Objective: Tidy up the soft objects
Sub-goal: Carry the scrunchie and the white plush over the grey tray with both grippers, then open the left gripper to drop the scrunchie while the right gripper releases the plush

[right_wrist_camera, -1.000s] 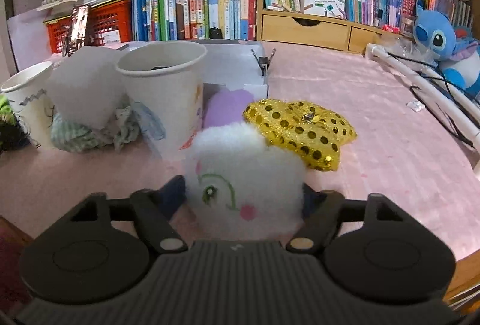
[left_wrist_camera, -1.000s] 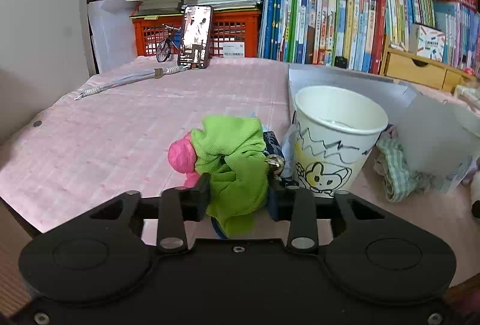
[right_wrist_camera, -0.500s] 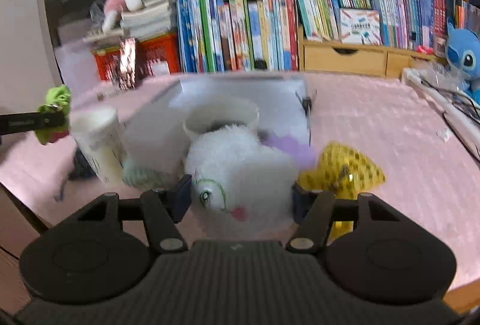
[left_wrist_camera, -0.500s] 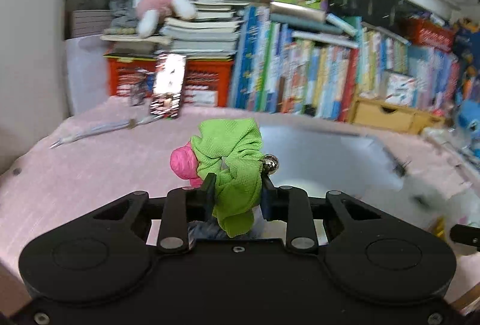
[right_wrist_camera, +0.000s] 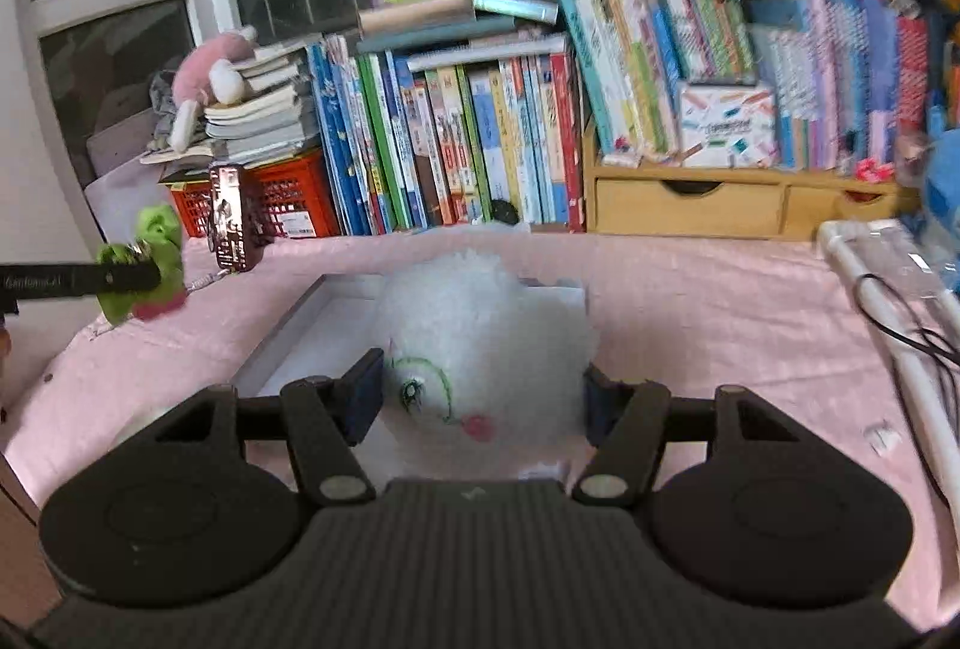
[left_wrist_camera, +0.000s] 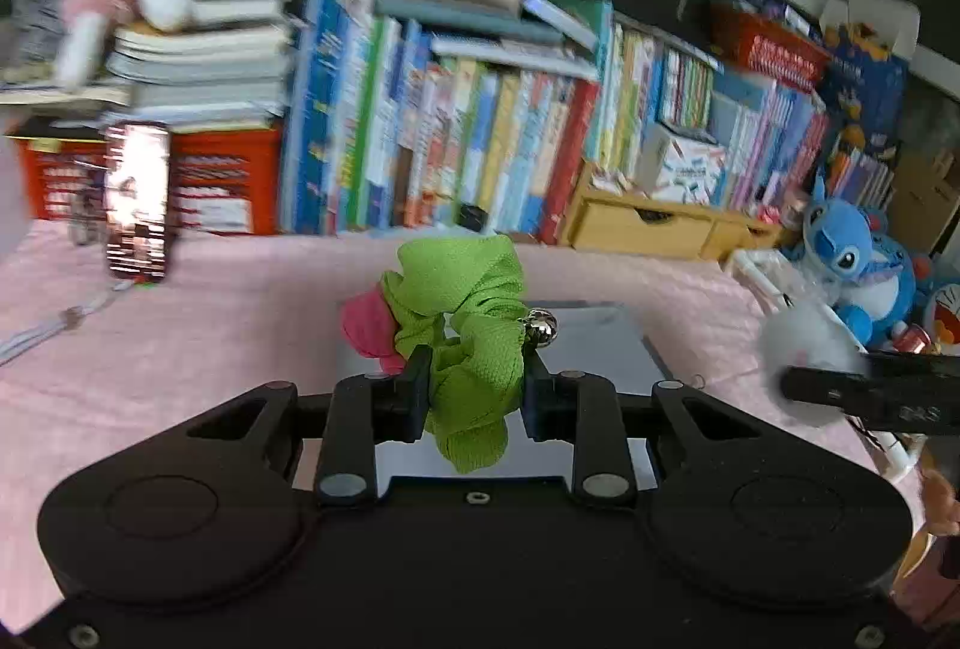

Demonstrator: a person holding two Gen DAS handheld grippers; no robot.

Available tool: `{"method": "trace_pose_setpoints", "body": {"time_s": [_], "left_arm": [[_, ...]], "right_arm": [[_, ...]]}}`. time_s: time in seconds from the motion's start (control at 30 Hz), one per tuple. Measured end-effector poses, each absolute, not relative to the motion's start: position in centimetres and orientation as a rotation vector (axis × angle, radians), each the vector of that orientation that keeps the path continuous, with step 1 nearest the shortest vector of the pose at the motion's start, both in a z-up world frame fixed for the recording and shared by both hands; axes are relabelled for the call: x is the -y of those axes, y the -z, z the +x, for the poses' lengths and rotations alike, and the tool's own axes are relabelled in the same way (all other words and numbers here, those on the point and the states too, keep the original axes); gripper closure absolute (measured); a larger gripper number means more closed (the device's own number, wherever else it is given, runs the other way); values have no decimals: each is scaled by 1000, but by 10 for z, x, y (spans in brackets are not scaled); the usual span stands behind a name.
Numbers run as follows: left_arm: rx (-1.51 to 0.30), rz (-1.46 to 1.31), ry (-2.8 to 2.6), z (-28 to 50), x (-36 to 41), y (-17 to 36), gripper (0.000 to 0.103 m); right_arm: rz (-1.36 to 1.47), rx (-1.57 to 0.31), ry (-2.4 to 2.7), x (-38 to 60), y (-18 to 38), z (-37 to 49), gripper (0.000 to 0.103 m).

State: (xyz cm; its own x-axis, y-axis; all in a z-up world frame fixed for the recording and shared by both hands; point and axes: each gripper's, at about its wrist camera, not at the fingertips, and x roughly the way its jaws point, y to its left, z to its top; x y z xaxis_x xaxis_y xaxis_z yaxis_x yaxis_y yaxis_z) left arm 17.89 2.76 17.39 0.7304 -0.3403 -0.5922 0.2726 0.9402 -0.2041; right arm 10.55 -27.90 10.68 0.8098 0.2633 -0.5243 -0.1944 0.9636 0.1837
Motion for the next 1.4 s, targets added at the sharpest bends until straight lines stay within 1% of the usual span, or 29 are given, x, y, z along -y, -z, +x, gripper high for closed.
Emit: {"method": "trace_pose_setpoints", "body": {"time_s": [0.17,0.33,0.47,0.7,0.97,1.07,1.1,1.13,1.17,1.23,1.37,1.4], "left_arm": [[-797,-69,357,249,5,-154,76],[-912,-36,354,307,29,-118,76],[-966,-8,320,342,37,-90,76],[-1037,-3,312,373,41,-51,76],[-1021,52,342,379,53,-46,74],[-1028,53,344,380,54,-48,70],[-1021,51,344,380,53,-49,65],[-1012,50,345,380,53,-50,58],[-1001,49,344,379,53,-51,56],[-985,49,339,375,51,-53,48],[-953,65,328,362,48,-63,42],[-934,67,328,356,47,-68,39]], "right_arm": [[143,-704,-269,273,-96,172,37],[84,-803,-297,253,-79,222,36],[54,-865,-303,241,-59,252,36],[28,-946,-295,233,-25,292,36],[-19,-980,-309,225,-9,309,36],[-35,-1001,-315,222,-6,312,35],[-41,-1002,-315,222,-6,312,33],[-48,-1002,-313,221,-6,312,26],[-55,-998,-311,221,-6,312,24],[-52,-983,-309,223,-7,311,16],[-36,-947,-297,228,-18,301,11],[-42,-934,-299,228,-22,298,10]]}}
